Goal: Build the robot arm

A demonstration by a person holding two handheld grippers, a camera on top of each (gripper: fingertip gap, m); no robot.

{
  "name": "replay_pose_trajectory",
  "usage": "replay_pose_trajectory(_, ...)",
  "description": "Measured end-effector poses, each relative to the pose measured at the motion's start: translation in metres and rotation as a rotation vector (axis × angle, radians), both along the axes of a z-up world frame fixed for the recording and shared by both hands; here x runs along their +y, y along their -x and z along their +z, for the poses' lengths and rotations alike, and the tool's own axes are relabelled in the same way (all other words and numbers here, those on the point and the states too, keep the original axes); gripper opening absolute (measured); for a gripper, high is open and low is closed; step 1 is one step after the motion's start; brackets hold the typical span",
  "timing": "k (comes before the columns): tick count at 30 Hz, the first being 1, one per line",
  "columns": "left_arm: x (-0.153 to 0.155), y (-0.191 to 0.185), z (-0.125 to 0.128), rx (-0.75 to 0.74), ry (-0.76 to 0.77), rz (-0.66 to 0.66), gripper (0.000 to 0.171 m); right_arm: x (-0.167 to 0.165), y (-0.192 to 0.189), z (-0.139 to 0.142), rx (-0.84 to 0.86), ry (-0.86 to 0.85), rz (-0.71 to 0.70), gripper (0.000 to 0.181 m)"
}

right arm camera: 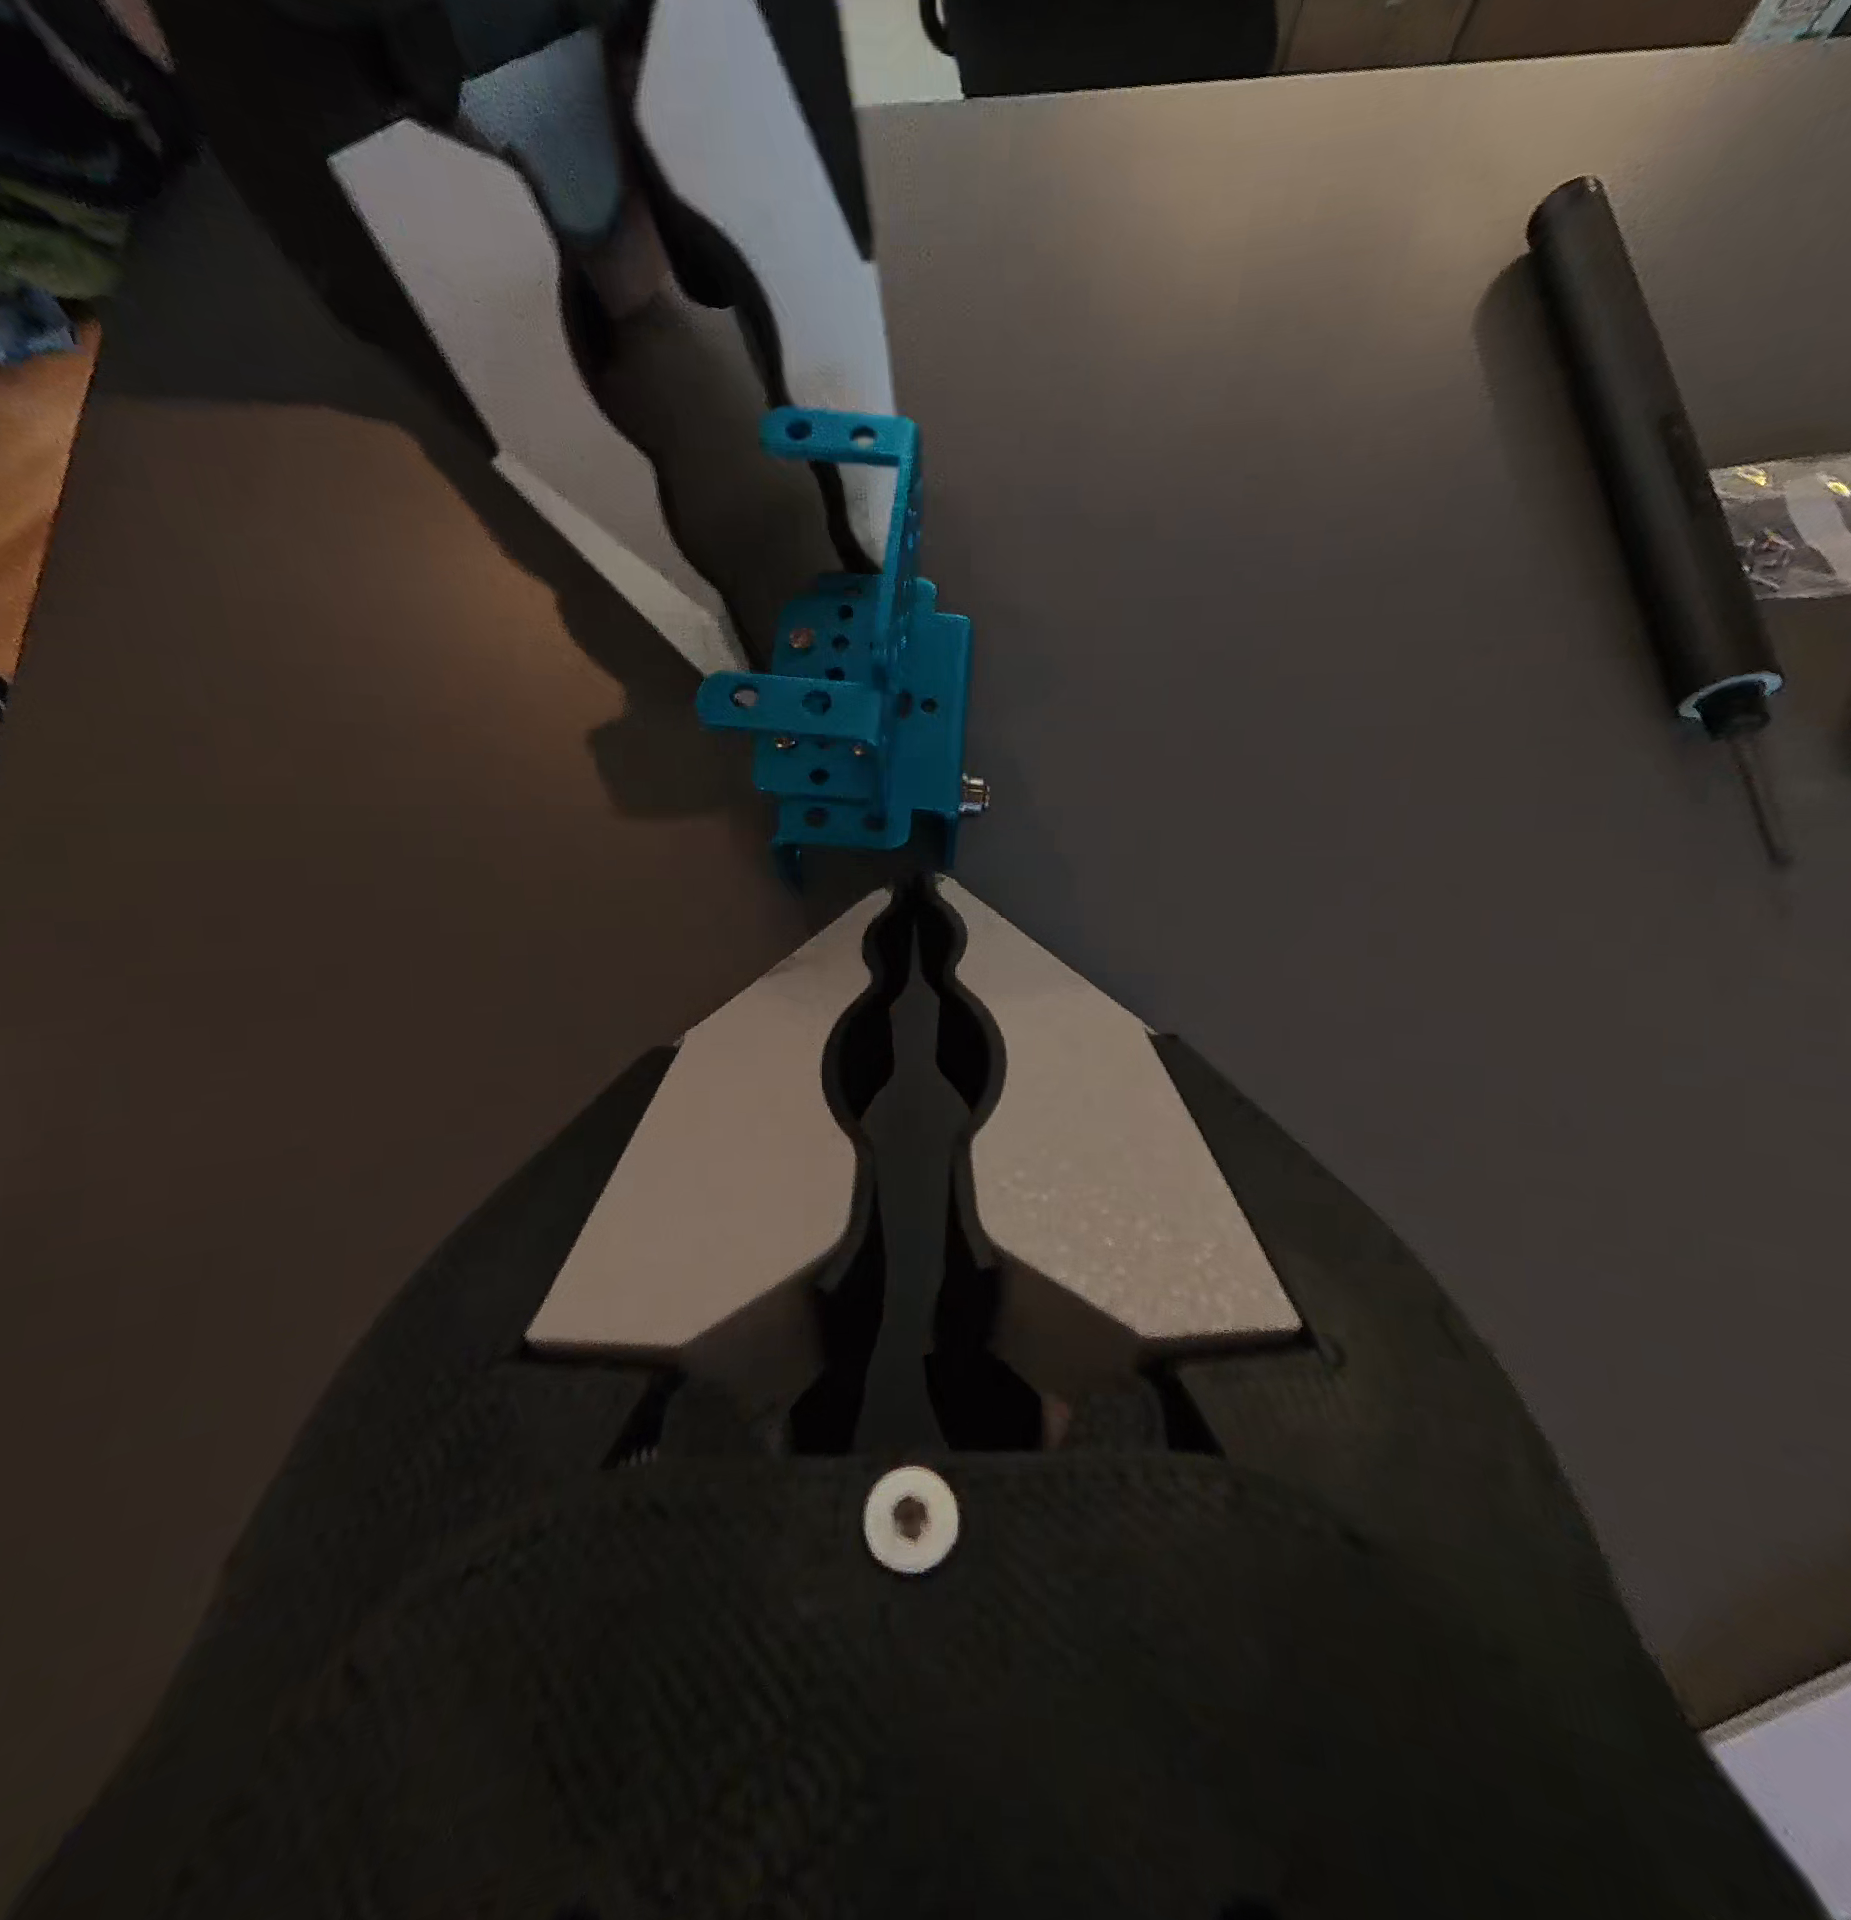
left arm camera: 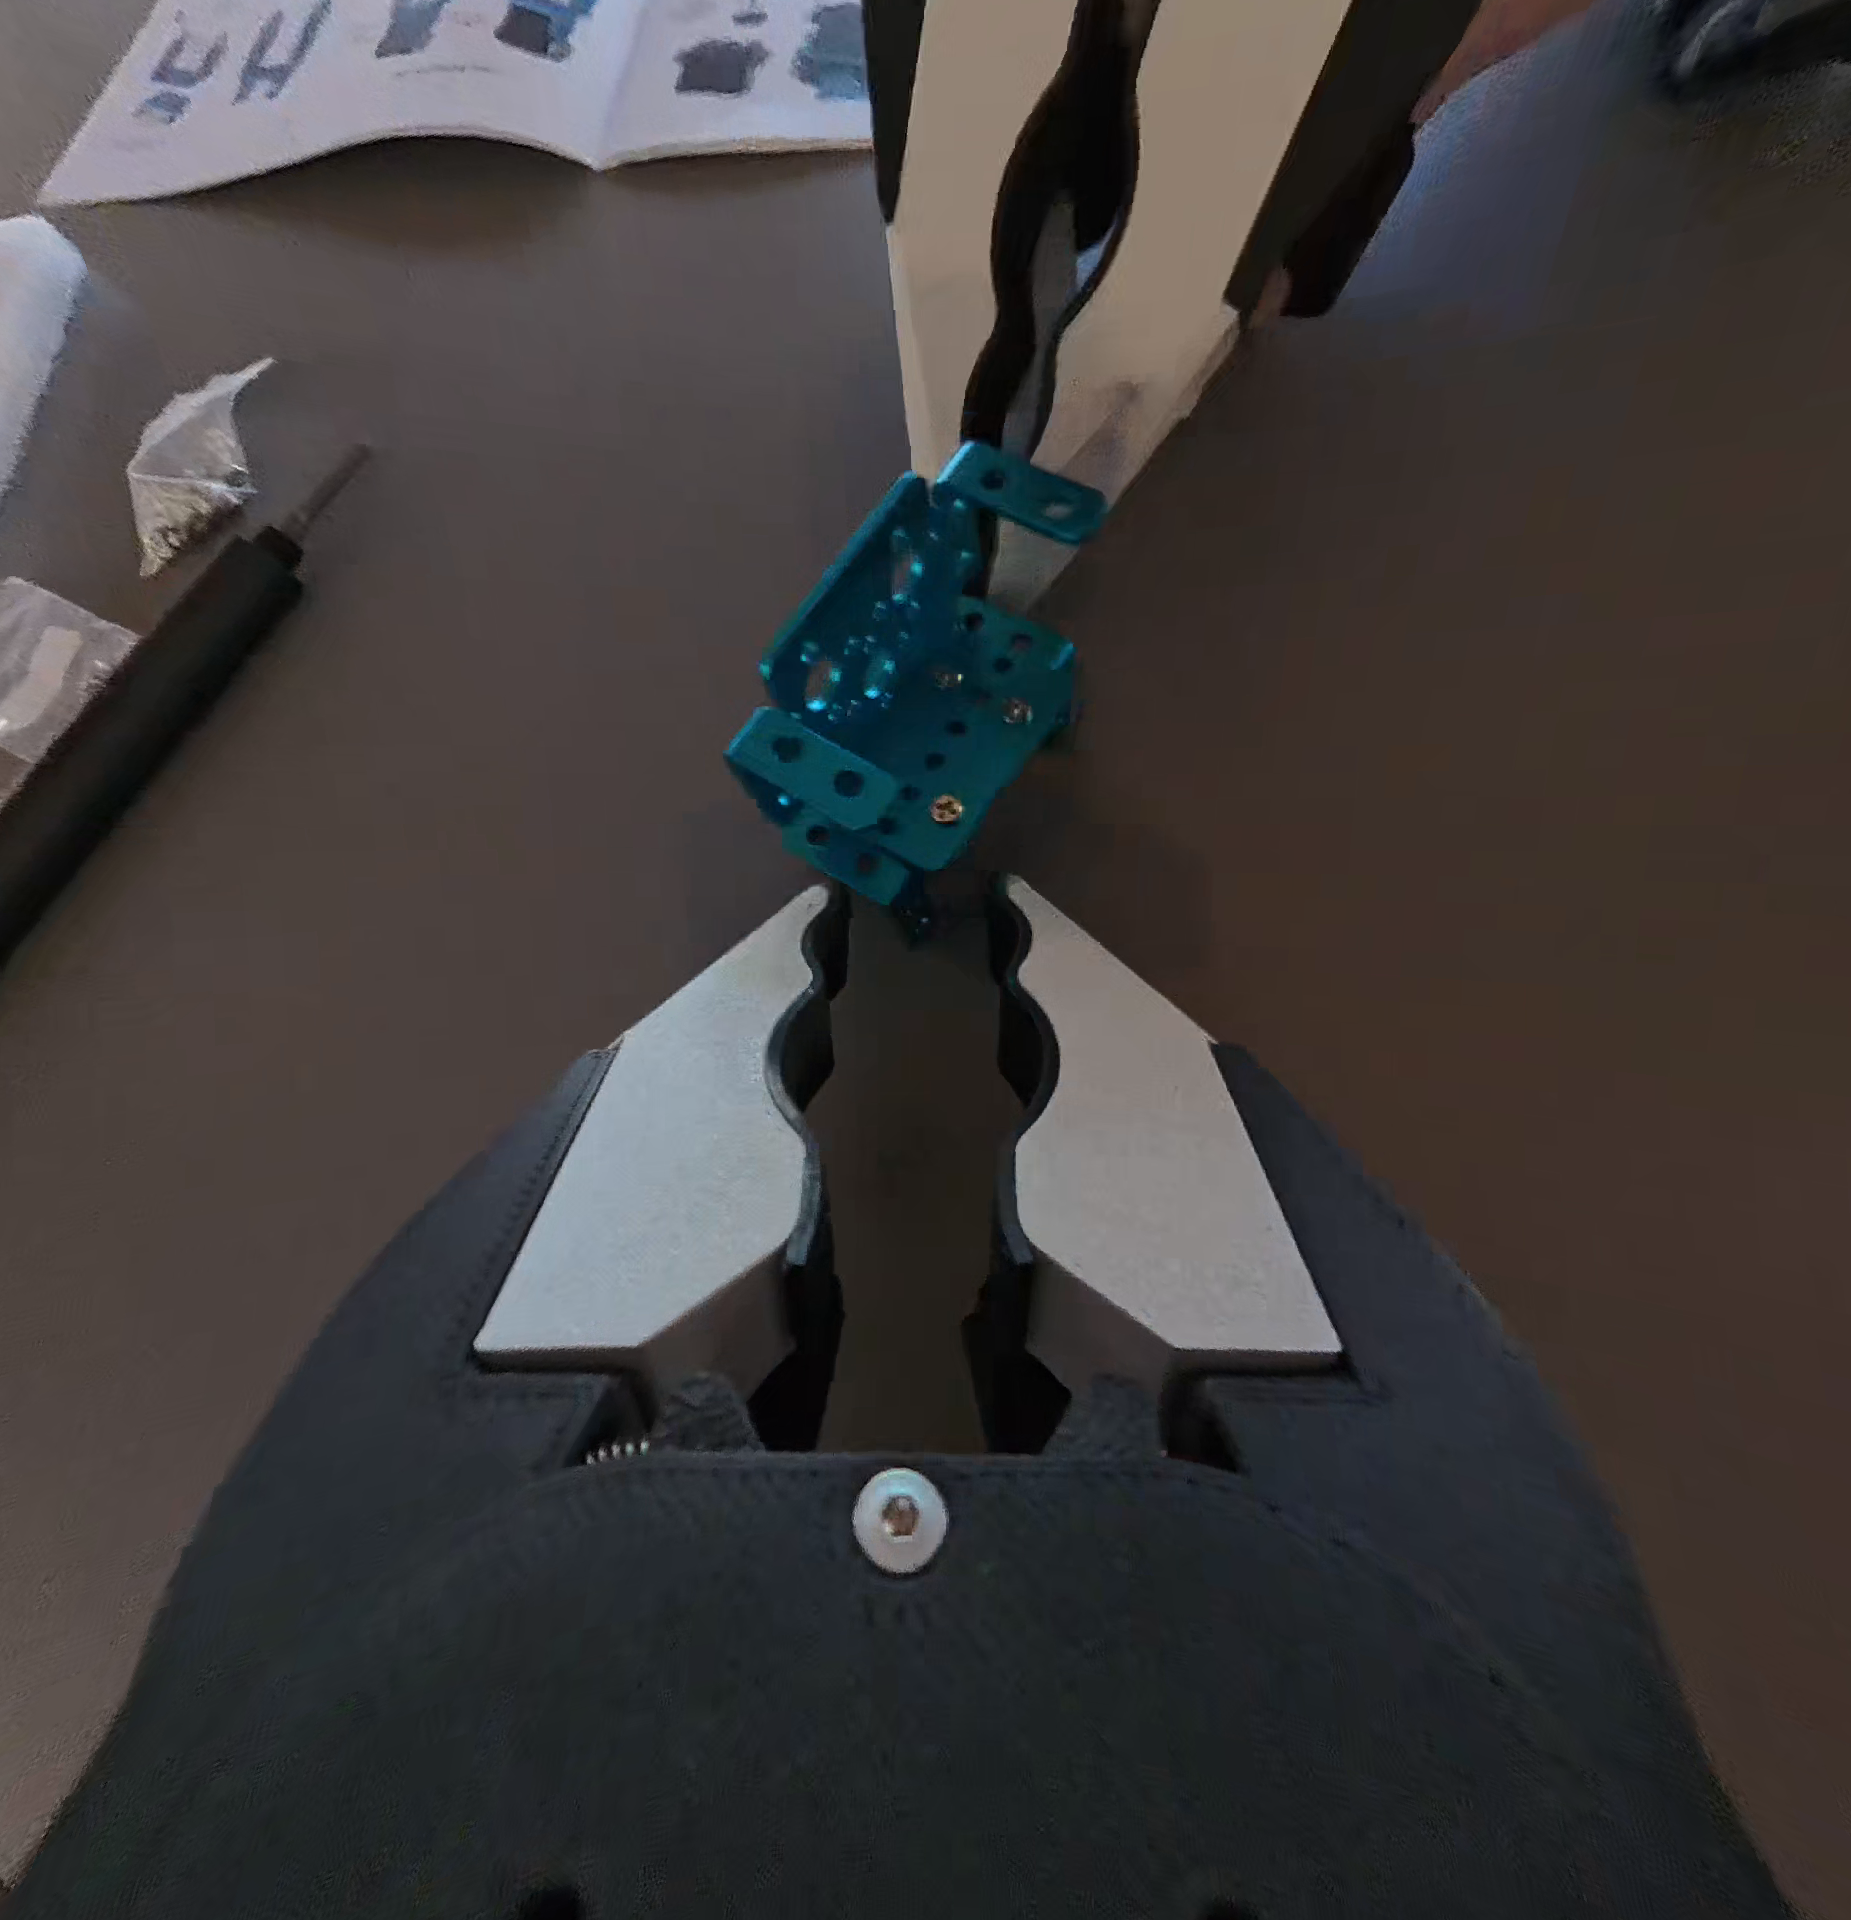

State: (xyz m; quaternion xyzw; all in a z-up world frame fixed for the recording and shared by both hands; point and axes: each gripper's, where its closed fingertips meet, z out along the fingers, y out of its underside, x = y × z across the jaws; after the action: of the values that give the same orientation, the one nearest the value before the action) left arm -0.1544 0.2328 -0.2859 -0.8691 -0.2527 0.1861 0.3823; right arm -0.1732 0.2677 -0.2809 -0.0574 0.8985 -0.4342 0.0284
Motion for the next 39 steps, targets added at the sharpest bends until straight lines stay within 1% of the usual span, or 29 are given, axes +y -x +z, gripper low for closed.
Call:
replay_pose_trajectory(2,0.002,-0.002,0.002,0.043,0.017,0.019,0.029,0.004,0.004,0.001,-0.014,0.005,-0.039,0.005)
replay_pose_trajectory(3,0.002,-0.004,0.002,0.042,0.019,0.027,0.032,0.007,0.007,0.0,-0.013,0.0,-0.067,0.006)
replay_pose_trajectory(5,0.004,-0.01,0.0,0.003,0.003,0.034,0.034,0.013,0.012,0.004,-0.027,0.016,-0.116,0.01)
replay_pose_trajectory(7,0.003,-0.018,0.0,-0.024,-0.017,0.026,0.036,0.016,0.012,0.011,-0.083,0.045,-0.153,0.015)
replay_pose_trajectory(9,0.0,-0.025,0.001,-0.034,-0.024,0.013,0.036,0.023,0.017,0.017,-0.099,0.051,-0.221,0.018)
replay_pose_trajectory(11,-0.01,-0.032,0.005,-0.042,-0.032,0.019,0.035,0.029,0.019,0.03,-0.065,0.099,-0.276,0.02)
replay_pose_trajectory(12,-0.017,-0.036,0.009,-0.046,-0.049,0.033,0.036,0.031,0.019,0.042,-0.036,0.144,-0.3,0.022)
replay_pose_trajectory(15,-0.045,-0.05,0.031,-0.032,-0.193,0.085,0.035,0.034,0.013,0.078,0.023,0.289,-0.391,0.029)
replay_pose_trajectory(17,-0.074,-0.061,0.055,0.009,-0.338,0.126,0.035,0.031,0.009,0.095,0.026,0.347,-0.45,0.025)
replay_pose_trajectory(19,-0.111,-0.073,0.083,0.069,-0.501,0.157,0.036,0.022,0.008,0.107,0.058,0.369,-0.505,0.018)
replay_pose_trajectory(21,-0.158,-0.083,0.107,0.125,-0.621,0.185,0.046,0.009,0.015,0.117,0.145,0.351,-0.59,0.015)
replay_pose_trajectory(22,-0.183,-0.087,0.115,0.145,-0.657,0.197,0.052,-0.001,0.018,0.124,0.199,0.351,-0.625,0.018)
replay_pose_trajectory(24,-0.236,-0.094,0.124,0.169,-0.687,0.204,0.059,-0.027,0.023,0.145,0.324,0.365,-0.692,0.032)
replay_pose_trajectory(25,-0.263,-0.098,0.125,0.171,-0.69,0.203,0.062,-0.042,0.025,0.156,0.359,0.374,-0.726,0.033)
replay_pose_trajectory(26,-0.289,-0.1,0.125,0.157,-0.689,0.209,0.067,-0.059,0.027,0.167,0.369,0.395,-0.767,0.04)
replay_pose_trajectory(27,-0.313,-0.106,0.124,0.125,-0.687,0.194,0.079,-0.079,0.026,0.177,0.359,0.423,-0.78,0.048)
replay_pose_trajectory(28,-0.336,-0.111,0.123,0.094,-0.694,0.185,0.082,-0.1,0.026,0.186,0.343,0.44,-0.779,0.05)
replay_pose_trajectory(29,-0.359,-0.115,0.123,0.072,-0.697,0.186,0.084,-0.117,0.028,0.19,0.342,0.419,-0.794,0.049)
replay_pose_trajectory(32,-0.422,-0.119,0.124,0.074,-0.698,0.221,0.08,-0.14,0.05,0.184,0.415,0.226,-0.916,0.031)
replay_pose_trajectory(33,-0.44,-0.119,0.124,0.075,-0.694,0.228,0.077,-0.144,0.058,0.179,0.419,0.151,-0.932,0.027)
replay_pose_trajectory(35,-0.468,-0.115,0.125,0.077,-0.692,0.226,0.075,-0.155,0.075,0.165,0.377,-0.014,-0.873,0.017)
replay_pose_trajectory(37,-0.49,-0.105,0.127,0.098,-0.697,0.223,0.071,-0.16,0.103,0.154,0.335,-0.153,-0.797,0.017)
replay_pose_trajectory(39,-0.505,-0.088,0.13,0.122,-0.712,0.214,0.068,-0.164,0.135,0.143,0.31,-0.258,-0.688,0.017)
